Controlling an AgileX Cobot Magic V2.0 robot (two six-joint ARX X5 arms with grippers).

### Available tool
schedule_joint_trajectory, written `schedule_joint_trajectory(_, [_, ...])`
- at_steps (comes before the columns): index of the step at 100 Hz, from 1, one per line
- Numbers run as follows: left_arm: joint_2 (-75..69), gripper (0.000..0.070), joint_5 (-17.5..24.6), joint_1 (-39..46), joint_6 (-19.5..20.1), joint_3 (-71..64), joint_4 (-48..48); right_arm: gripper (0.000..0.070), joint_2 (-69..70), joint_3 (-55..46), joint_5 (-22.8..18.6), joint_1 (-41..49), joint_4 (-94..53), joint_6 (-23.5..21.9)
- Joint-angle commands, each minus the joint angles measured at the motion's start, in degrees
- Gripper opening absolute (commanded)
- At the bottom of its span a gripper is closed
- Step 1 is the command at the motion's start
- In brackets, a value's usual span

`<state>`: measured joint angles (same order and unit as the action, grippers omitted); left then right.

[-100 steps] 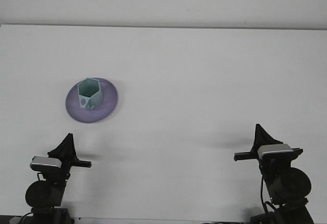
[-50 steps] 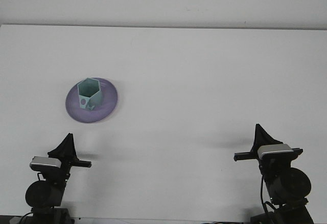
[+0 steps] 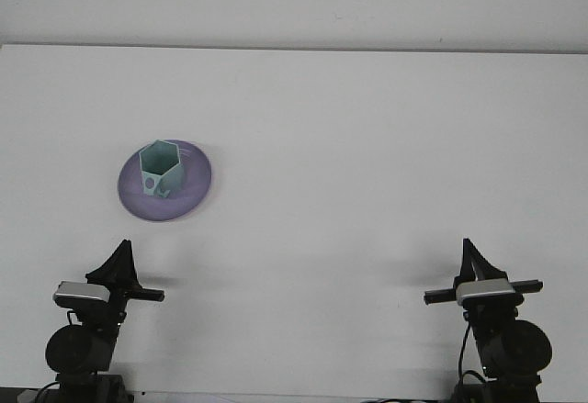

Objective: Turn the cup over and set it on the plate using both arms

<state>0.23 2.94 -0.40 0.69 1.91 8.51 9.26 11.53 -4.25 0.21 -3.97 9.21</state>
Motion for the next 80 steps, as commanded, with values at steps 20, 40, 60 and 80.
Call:
schedule_joint_trajectory(20, [-0.04, 0.0014, 0.09, 0.00, -0.11, -1.11, 0.55, 0.0000, -9.20, -9.16, -1.36, -3.13, 1.18, 2.23])
schedule_joint_trajectory(40, [-0.04, 0.0014, 0.09, 0.00, -0.11, -1.11, 0.63, 0.0000, -9.20, -10.82, 0.00, -2.64, 2.19, 3.06])
schedule_joint_trajectory(60, [-0.04, 0.0015, 0.09, 0.00, -0.11, -1.09, 0.55, 0.0000, -9.20, -10.82, 2.25, -0.11, 4.24, 3.02])
schedule_joint_trajectory(80, [-0.04, 0.0014, 0.09, 0.00, -0.11, -1.09, 0.57, 0.0000, -9.20, -10.80, 2.34, 0.22, 4.50, 2.82])
